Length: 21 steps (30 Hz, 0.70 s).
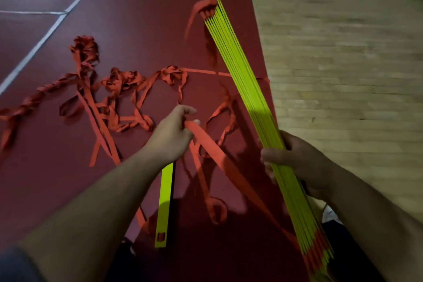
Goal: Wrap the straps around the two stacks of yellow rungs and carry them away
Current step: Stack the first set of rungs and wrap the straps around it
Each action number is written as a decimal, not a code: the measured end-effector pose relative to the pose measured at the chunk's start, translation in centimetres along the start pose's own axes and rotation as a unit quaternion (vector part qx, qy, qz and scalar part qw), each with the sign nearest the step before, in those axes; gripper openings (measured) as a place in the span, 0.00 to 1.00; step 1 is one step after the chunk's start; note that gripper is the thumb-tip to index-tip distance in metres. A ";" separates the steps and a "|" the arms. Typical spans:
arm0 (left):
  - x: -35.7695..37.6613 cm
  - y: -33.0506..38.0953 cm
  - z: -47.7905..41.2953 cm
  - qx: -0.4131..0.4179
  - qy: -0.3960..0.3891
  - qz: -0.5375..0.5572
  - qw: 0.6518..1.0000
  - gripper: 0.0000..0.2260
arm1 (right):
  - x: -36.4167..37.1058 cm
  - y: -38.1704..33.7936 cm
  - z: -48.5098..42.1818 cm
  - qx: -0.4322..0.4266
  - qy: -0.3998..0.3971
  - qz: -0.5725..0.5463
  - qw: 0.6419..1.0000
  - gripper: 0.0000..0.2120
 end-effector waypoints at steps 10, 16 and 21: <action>-2.8 -0.8 -0.4 -0.068 0.049 -0.035 0.996 0.63 | 1.8 2.3 0.1 0.054 -0.105 -0.083 0.990 0.37; -3.8 -2.5 -1.2 -0.089 0.037 0.081 0.992 0.64 | 3.3 2.8 0.6 0.092 -0.193 -0.142 0.967 0.38; -4.5 -2.1 -1.8 -0.045 0.043 0.149 0.987 0.56 | 3.1 3.6 1.1 0.118 -0.195 -0.043 0.973 0.41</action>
Point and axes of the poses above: each hand's wrist, its own z-axis away from the middle knuckle, its own x-axis out of the palm, y = z × x, the point moved 9 cm from there along -z, towards the middle knuckle, and after that the axes turned 8 degrees about -y, right-handed, at the moved point
